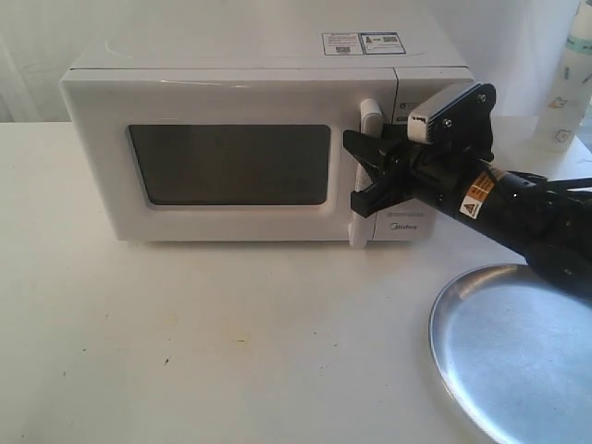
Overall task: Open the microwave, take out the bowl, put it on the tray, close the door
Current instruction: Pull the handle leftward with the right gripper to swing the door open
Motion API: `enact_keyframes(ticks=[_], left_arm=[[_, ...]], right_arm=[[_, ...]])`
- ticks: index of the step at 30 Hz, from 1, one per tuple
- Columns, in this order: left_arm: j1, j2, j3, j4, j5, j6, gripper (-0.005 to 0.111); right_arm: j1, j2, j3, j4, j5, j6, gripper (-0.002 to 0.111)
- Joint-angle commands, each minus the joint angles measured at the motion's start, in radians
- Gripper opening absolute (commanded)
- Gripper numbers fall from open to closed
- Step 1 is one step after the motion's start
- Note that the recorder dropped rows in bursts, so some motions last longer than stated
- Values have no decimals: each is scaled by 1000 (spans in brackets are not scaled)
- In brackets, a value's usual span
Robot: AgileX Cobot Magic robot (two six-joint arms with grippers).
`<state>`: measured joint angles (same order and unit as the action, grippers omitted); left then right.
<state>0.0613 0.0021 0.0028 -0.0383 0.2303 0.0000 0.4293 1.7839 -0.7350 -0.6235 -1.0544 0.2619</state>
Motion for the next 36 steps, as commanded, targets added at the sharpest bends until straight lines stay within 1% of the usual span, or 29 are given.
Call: enact_keyframes(ticks=[1, 21, 26, 30, 36], left_arm=[[-6, -2, -3, -6, 2, 0, 0], [-6, -2, -3, -6, 2, 0, 0], [-6, -2, -3, -6, 2, 0, 0], [-6, -2, -3, -6, 2, 0, 0], [-6, -2, -3, -6, 2, 0, 0]], right_arm=[[41, -49, 11, -233, -167, -56, 0], [41, -85, 40, -283, -167, -58, 0], [41, -129, 51, -301, -167, -19, 0], [41, -172, 59, -365, -167, -14, 0], [41, -200, 59, -407, -167, 60, 0]])
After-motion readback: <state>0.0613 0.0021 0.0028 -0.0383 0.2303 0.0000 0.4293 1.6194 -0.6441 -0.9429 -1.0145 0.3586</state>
